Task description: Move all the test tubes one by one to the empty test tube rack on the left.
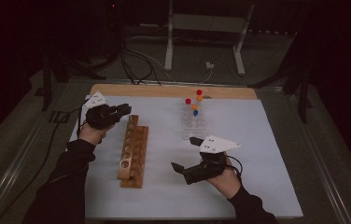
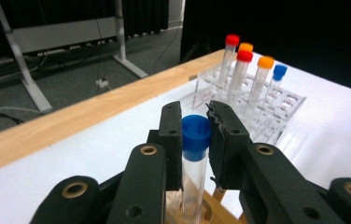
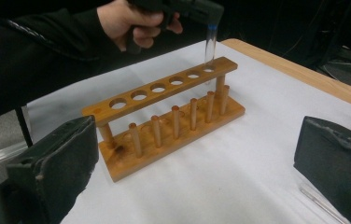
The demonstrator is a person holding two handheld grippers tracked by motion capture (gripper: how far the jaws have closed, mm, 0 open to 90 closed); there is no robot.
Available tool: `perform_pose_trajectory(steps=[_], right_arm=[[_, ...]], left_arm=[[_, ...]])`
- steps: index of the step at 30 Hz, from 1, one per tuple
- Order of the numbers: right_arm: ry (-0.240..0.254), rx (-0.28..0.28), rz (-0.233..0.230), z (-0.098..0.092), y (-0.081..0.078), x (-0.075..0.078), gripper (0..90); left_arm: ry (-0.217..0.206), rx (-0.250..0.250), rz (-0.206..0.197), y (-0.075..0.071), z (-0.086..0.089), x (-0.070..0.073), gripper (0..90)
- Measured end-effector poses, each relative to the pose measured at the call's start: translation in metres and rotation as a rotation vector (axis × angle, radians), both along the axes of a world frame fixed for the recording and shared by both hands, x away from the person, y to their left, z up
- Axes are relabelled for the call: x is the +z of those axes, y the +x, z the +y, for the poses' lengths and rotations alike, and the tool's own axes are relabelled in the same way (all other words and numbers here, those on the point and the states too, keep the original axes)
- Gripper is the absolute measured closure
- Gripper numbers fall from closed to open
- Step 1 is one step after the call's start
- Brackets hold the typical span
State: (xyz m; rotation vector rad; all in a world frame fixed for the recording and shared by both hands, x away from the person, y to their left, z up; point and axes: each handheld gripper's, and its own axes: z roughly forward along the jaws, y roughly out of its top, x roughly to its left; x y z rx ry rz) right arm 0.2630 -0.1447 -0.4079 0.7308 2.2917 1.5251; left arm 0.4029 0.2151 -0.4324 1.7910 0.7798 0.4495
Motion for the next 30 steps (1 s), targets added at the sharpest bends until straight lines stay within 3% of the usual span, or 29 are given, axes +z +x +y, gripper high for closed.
perform_pose_trajectory(steps=[12, 17, 25, 30], right_arm=[[0.002, 0.008, 0.009, 0.0, 0.001, -0.001, 0.0], [-0.002, 0.008, 0.012, 0.0, 0.001, -0.002, 0.0], [0.007, 0.011, 0.021, -0.002, 0.002, -0.001, 0.0], [0.003, 0.02, -0.002, -0.005, 0.005, 0.0, 0.0]], left_arm=[[0.036, -0.006, 0.011, -0.002, -0.005, -0.026, 77.4], [0.014, -0.003, -0.002, -0.002, -0.003, -0.029, 77.4], [0.032, -0.015, 0.016, 0.0, -0.004, -0.031, 77.0], [0.032, -0.024, 0.036, 0.0, -0.003, -0.028, 76.1]])
